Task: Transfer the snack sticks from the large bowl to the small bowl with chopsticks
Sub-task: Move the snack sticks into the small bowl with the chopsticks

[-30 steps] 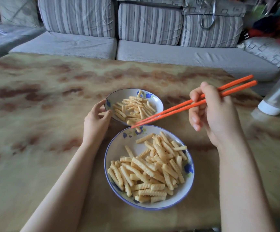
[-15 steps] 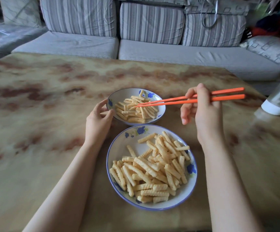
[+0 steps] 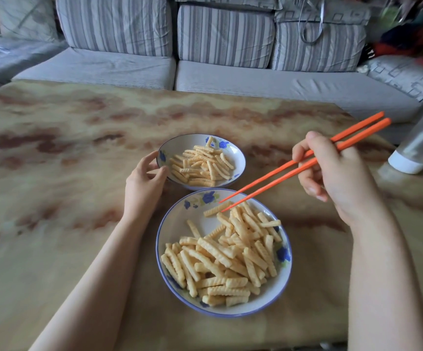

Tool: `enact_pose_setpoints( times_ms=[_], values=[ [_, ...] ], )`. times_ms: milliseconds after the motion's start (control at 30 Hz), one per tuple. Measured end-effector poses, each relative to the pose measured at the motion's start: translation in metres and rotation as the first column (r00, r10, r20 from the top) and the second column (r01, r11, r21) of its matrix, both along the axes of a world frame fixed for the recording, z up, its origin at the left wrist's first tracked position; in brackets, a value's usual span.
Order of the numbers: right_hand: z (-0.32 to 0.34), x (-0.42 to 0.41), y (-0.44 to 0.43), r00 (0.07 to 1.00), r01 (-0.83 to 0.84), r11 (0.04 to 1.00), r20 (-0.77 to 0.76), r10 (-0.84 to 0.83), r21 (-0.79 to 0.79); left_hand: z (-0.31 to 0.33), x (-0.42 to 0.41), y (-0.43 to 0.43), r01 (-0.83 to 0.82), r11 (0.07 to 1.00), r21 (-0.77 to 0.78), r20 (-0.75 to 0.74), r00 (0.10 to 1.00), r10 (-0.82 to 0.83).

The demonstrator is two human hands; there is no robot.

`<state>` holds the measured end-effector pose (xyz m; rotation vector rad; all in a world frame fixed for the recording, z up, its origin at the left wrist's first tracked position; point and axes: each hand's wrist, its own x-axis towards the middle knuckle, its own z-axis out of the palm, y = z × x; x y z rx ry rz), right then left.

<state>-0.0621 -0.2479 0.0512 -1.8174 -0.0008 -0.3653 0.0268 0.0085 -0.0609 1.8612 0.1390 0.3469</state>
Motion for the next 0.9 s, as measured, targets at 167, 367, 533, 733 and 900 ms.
enact_pose_setpoints(
  times_ms=[167,367,533,733,900],
  values=[
    [-0.006,0.004,0.007,0.999,0.005,1.000,-0.047,-0.004,0.021,-0.001,0.000,0.000,0.001,1.000,-0.007,0.002,1.000,-0.001],
    [-0.005,0.006,0.008,0.999,0.042,0.976,0.017,-0.047,0.213,0.000,0.000,0.000,-0.005,1.000,-0.010,-0.002,1.000,0.005],
    [-0.007,0.012,0.016,0.984,0.095,0.919,0.104,-0.145,0.383,0.002,-0.002,-0.001,-0.006,1.000,-0.002,0.007,1.000,0.006],
    [-0.020,0.024,0.035,0.972,0.151,0.906,0.108,-0.209,0.394,0.003,-0.003,-0.001,-0.011,1.000,0.005,0.005,1.000,0.011],
    [-0.024,0.024,0.035,0.987,0.120,0.946,0.068,-0.147,0.300,0.003,-0.003,-0.002,-0.011,1.000,-0.006,0.003,1.000,0.011]
  ],
)
